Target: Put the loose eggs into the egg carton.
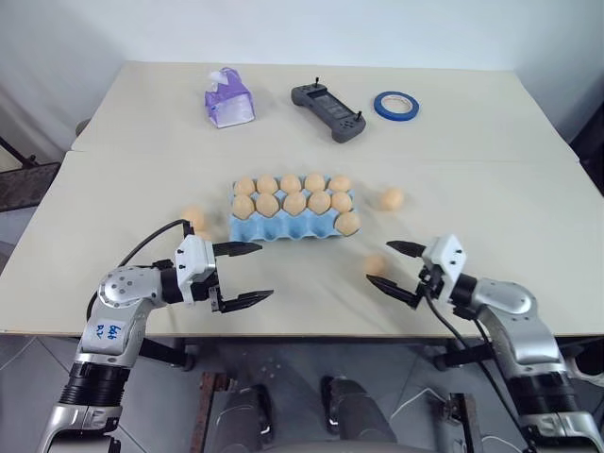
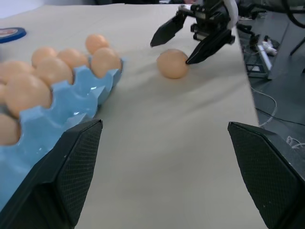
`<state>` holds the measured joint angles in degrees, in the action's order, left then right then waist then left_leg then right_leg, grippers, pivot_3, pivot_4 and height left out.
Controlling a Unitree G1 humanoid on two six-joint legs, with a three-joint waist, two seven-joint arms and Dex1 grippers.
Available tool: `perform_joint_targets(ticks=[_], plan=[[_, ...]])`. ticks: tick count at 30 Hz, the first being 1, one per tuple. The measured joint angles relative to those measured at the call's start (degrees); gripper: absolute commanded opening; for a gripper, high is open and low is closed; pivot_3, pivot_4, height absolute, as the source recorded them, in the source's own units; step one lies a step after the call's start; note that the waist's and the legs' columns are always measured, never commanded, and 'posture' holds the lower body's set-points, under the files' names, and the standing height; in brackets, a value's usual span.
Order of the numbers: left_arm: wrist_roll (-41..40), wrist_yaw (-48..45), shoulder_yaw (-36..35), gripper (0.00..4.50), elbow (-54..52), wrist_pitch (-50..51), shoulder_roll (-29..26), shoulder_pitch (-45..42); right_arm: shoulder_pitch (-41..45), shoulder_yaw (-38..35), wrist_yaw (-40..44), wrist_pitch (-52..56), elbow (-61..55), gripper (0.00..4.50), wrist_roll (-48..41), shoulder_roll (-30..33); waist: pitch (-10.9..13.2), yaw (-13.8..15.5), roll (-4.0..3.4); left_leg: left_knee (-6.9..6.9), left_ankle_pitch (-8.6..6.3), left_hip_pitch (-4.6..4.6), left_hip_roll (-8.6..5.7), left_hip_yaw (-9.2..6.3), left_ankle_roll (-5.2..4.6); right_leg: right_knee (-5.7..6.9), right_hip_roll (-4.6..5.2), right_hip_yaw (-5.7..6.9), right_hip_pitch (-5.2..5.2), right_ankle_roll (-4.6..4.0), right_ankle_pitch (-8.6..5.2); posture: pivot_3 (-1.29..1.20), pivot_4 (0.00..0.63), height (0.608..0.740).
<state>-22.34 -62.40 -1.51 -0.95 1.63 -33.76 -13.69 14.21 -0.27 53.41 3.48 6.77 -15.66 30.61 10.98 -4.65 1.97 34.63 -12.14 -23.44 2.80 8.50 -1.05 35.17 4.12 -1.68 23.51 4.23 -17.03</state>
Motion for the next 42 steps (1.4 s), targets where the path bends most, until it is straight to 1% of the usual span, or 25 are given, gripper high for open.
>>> perform_joint_targets(ticks=[2, 4, 6, 9, 13, 18, 21, 24, 27, 29, 31, 36, 42], plan=[[0.0, 0.8, -0.2, 4.50, -0.8, 0.2, 0.0, 1.0, 1.5, 0.8, -0.4, 0.0, 2.7, 4.48, 0.9, -1.1, 0.0, 0.0, 0.00, -0.09, 0.00, 0.00, 0.00, -0.01, 0.01, 0.00, 0.00, 0.03, 0.04, 0.11, 0.06, 0.00, 0.150, 0.740], [0.0, 1.4, -0.4, 4.50, -1.1, 0.3, 0.0, 1.6, 2.4, 1.7, -0.2, -0.5, 4.4, 4.12, 1.5, -1.4, 0.0, 0.0, 0.00, -0.14, 0.00, -0.01, 0.00, -0.01, 0.01, 0.00, 0.00, 0.09, 0.06, 0.13, 0.07, 0.00, 0.150, 0.740], [0.0, 1.9, -0.5, 4.50, -1.4, 0.3, 0.0, 1.9, 2.7, 2.0, 0.0, -1.2, 4.8, 3.60, 1.6, -1.7, 0.0, 0.0, 0.00, -0.14, 0.00, 0.00, 0.01, -0.02, 0.02, -0.01, 0.00, 0.12, 0.05, 0.14, 0.07, 0.00, 0.150, 0.740], [0.0, 3.3, -1.0, 4.50, -2.2, 0.4, 0.0, 2.3, 2.9, 1.9, 0.3, -1.4, 4.9, 2.58, 0.9, -3.1, 0.0, 0.0, 0.00, -0.14, 0.00, 0.00, 0.01, -0.02, 0.02, -0.02, 0.00, 0.13, 0.03, 0.13, 0.07, 0.00, 0.150, 0.740], [-0.5, 6.1, -3.0, 4.50, -2.9, 1.1, 0.3, 3.2, 2.9, 1.9, 0.4, -1.7, 3.3, 2.58, -0.1, -3.7, 0.0, -0.1, 0.00, -0.14, 0.00, 0.01, 0.02, -0.01, 0.02, -0.01, 0.00, 0.11, 0.04, 0.14, 0.07, 0.00, 0.150, 0.740], [-1.1, 10.0, -7.3, 4.50, -3.0, 1.8, 0.6, 5.9, 3.5, 2.0, 0.5, 2.5, -4.0, 2.58, -3.3, -3.7, 0.0, -0.1, 0.00, -0.25, 0.00, 0.02, 0.03, -0.03, 0.04, -0.01, 0.02, 0.17, 0.08, 0.15, 0.08, 0.00, 0.150, 0.740], [-1.1, 11.3, -9.2, 4.50, -3.0, 2.0, 0.6, 7.8, 5.2, 2.3, 0.5, 4.8, -6.4, 2.58, -4.3, -4.3, 0.0, -0.1, 0.00, -0.30, 0.00, 0.02, 0.02, -0.02, 0.04, -0.06, 0.08, 0.27, 0.08, 0.12, 0.06, 0.00, 0.150, 0.740], [-1.1, 11.8, -10.0, 4.50, -3.1, 2.0, 0.6, 9.4, 5.6, 2.7, 0.7, 6.7, -7.1, 2.58, -4.9, -4.3, 0.0, 0.0, -0.01, -0.39, 0.00, 0.01, 0.01, -0.02, 0.05, -0.17, 0.43, 0.95, 0.07, 0.04, 0.02, 0.00, 0.150, 0.740], [-1.1, 11.9, -10.4, 4.50, -3.1, 2.0, 0.6, 10.4, 4.9, 3.2, 1.5, 10.3, -8.6, 3.10, -6.1, -3.4, 0.0, 0.3, -0.01, -0.47, -0.01, -0.10, 0.00, -0.05, 0.05, -0.26, 0.65, 1.36, 0.14, 0.05, 0.03, 0.00, 0.150, 0.740], [-1.1, 11.9, -10.8, 4.50, -3.2, 2.0, 0.6, 10.4, 4.9, 3.1, 1.6, 12.1, -10.3, 3.74, -6.7, -3.1, 0.0, 0.4, -0.01, -0.50, -0.02, -0.12, 0.01, -0.05, 0.08, -0.27, 0.68, 1.45, 0.17, 0.12, 0.07, 0.00, 0.150, 0.740], [-1.1, 11.8, -10.9, 4.50, -3.3, 2.0, 0.6, 10.4, 4.9, 3.4, 1.6, 11.7, -11.6, 4.47, -6.4, -3.1, 0.0, 0.4, -0.01, -0.54, -0.03, -0.11, 0.03, -0.06, 0.10, -0.29, 0.66, 1.50, 0.16, 0.12, 0.07, 0.00, 0.150, 0.740], [-1.3, 10.2, -10.8, 4.50, -3.6, 2.4, 0.2, 10.4, 6.2, 5.8, 0.1, 9.1, -10.1, 4.47, -3.1, -4.8, 0.0, -0.2, -0.01, -0.57, -0.04, -0.11, 0.04, -0.05, 0.11, -0.30, 0.62, 1.50, 0.18, 0.12, 0.07, 0.00, 0.150, 0.740], [-1.5, 8.5, -9.3, 4.50, -5.0, 3.4, -0.2, 10.2, 10.2, 9.2, -0.6, 7.0, -4.3, 4.47, 1.3, -6.7, 0.0, -0.1, -0.01, -0.57, -0.04, -0.12, 0.03, -0.06, 0.12, -0.31, 0.65, 1.54, 0.18, 0.12, 0.07, 0.00, 0.150, 0.740]])
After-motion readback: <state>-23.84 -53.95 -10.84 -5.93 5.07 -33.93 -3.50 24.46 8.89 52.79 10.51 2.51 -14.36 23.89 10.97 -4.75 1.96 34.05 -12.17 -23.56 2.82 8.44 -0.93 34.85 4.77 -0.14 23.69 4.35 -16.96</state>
